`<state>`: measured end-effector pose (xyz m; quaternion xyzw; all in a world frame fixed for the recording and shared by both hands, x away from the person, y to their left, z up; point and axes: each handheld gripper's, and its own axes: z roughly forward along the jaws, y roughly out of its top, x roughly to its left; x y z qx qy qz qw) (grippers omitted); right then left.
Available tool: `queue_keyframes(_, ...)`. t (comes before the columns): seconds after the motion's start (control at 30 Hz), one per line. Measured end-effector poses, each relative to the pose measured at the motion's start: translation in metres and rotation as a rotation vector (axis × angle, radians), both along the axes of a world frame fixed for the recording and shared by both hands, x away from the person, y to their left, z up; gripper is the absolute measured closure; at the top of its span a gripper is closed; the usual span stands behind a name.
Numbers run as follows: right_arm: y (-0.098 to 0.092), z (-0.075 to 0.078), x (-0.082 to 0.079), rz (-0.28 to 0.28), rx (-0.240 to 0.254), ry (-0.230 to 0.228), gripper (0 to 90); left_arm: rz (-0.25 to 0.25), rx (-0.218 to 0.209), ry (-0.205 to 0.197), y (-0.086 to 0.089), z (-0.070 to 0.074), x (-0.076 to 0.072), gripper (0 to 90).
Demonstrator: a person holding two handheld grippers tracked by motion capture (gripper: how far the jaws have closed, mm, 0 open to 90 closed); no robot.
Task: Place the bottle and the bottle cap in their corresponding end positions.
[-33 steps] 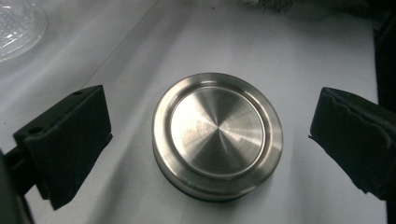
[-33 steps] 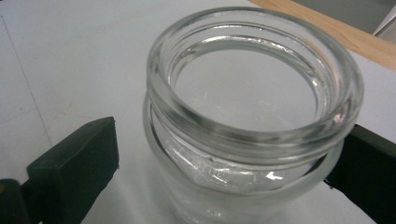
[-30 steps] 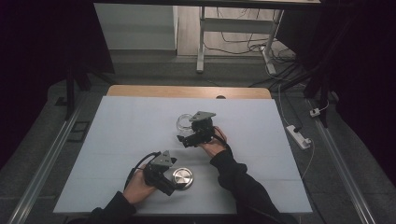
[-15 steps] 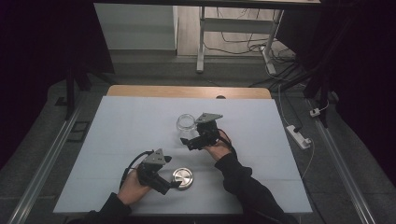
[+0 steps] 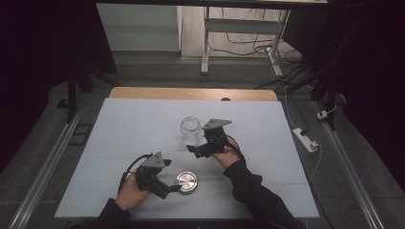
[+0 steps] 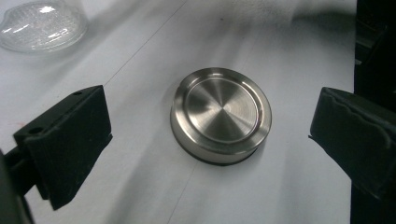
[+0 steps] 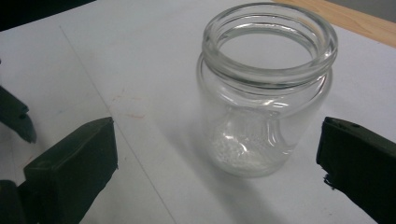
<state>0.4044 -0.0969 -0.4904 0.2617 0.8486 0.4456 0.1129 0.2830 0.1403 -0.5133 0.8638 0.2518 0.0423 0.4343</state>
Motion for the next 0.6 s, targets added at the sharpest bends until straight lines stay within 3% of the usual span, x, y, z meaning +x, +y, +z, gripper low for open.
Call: queue_keyframes(0.6,-0.006,0.008,-0.027,0.052,0.004,-0.020,0.0,0.056,-0.004,0.010,0.024,0.004,-0.013,0.0)
